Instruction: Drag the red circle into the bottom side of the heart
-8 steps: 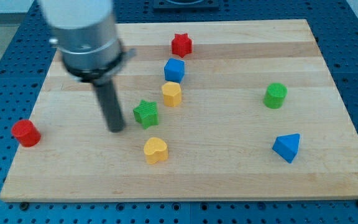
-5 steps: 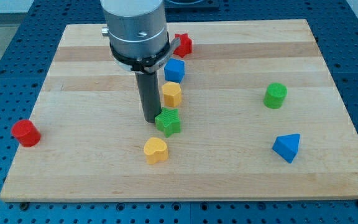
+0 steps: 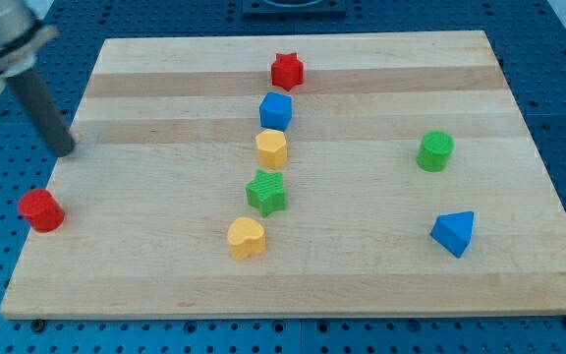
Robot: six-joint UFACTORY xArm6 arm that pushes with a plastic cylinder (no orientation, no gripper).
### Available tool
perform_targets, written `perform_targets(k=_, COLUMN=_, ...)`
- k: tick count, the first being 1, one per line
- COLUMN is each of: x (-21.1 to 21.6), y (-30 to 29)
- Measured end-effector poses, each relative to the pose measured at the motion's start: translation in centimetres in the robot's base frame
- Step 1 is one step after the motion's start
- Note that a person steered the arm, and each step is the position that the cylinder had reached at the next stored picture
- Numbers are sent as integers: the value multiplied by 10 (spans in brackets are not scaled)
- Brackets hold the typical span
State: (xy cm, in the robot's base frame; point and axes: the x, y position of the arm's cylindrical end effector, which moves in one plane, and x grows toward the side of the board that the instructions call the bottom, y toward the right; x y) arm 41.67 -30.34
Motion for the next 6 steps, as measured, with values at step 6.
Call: perform_targets(k=6, x=125, y=0)
